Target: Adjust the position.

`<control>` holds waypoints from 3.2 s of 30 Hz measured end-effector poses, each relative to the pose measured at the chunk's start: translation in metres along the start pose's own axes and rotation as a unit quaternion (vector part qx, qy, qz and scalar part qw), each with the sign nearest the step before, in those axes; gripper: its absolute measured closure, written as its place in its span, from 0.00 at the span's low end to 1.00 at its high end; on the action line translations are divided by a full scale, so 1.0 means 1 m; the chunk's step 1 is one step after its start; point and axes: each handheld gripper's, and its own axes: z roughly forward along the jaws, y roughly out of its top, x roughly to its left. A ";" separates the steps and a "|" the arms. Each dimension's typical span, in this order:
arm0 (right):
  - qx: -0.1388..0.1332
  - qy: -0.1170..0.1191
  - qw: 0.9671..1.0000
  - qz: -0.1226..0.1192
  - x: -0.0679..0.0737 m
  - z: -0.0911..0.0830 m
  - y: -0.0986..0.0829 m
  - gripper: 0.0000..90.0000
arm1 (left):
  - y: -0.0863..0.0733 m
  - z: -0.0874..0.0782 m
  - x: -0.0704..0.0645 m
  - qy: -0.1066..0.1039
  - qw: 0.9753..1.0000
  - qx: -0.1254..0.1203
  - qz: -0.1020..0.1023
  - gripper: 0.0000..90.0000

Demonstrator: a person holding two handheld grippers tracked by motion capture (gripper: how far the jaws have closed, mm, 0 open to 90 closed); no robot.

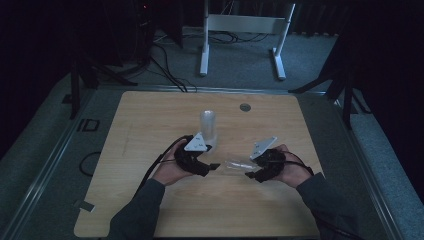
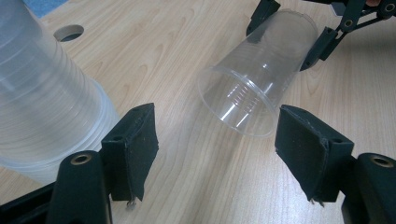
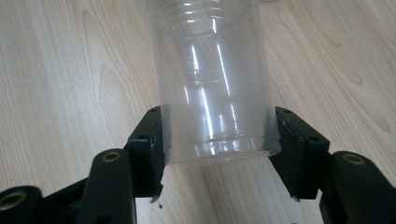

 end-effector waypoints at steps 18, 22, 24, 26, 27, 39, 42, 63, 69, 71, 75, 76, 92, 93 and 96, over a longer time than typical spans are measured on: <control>-0.062 0.002 0.997 0.040 -0.001 -0.007 -0.013 0.46 | -0.001 0.002 0.000 -0.006 1.000 -0.010 -0.014 0.31; -0.073 0.005 0.996 0.049 -0.001 -0.009 -0.015 0.47 | -0.001 0.002 0.000 -0.007 1.000 -0.012 -0.015 0.31; -0.084 0.006 0.995 0.057 -0.002 -0.010 -0.018 0.47 | -0.001 0.001 0.000 -0.006 1.000 -0.012 -0.015 0.31; -0.091 0.006 0.994 0.063 -0.002 -0.011 -0.020 0.47 | -0.001 0.001 0.001 -0.006 1.000 -0.012 -0.014 0.31; -0.091 0.006 0.994 0.063 -0.002 -0.011 -0.020 0.47 | -0.001 0.001 0.001 -0.006 1.000 -0.012 -0.014 0.31; -0.151 0.019 0.983 0.101 -0.005 -0.016 -0.029 0.47 | -0.003 0.001 0.002 -0.009 1.000 -0.014 -0.019 0.31; -0.165 0.023 0.980 0.109 -0.005 -0.017 -0.031 0.47 | -0.003 0.002 0.001 -0.012 1.000 -0.017 -0.022 0.31; -0.207 0.032 0.971 0.116 -0.003 -0.015 -0.032 0.47 | -0.004 0.005 0.001 -0.031 0.998 -0.038 -0.036 0.31; -0.230 0.034 0.965 0.121 -0.003 -0.014 -0.032 0.47 | -0.004 0.004 0.001 -0.035 0.998 -0.047 -0.037 0.31; -0.233 0.035 0.964 0.122 -0.003 -0.014 -0.032 0.47 | -0.004 0.004 0.001 -0.035 0.997 -0.049 -0.037 0.31; -0.250 0.040 0.959 0.128 -0.004 -0.014 -0.035 0.47 | -0.004 0.004 0.001 -0.034 0.997 -0.052 -0.039 0.31; -0.253 0.040 0.958 0.129 -0.003 -0.014 -0.035 0.47 | -0.003 0.004 0.001 -0.034 0.997 -0.053 -0.040 0.31; -0.296 0.051 0.944 0.137 -0.004 -0.013 -0.039 0.47 | -0.004 0.005 -0.001 -0.046 0.994 -0.080 -0.053 0.31; -0.298 0.051 0.943 0.137 -0.003 -0.013 -0.039 0.46 | -0.004 0.005 -0.001 -0.049 0.994 -0.081 -0.054 0.31; -0.302 0.052 0.942 0.137 -0.003 -0.012 -0.038 0.46 | -0.004 0.005 -0.001 -0.052 0.993 -0.084 -0.057 0.31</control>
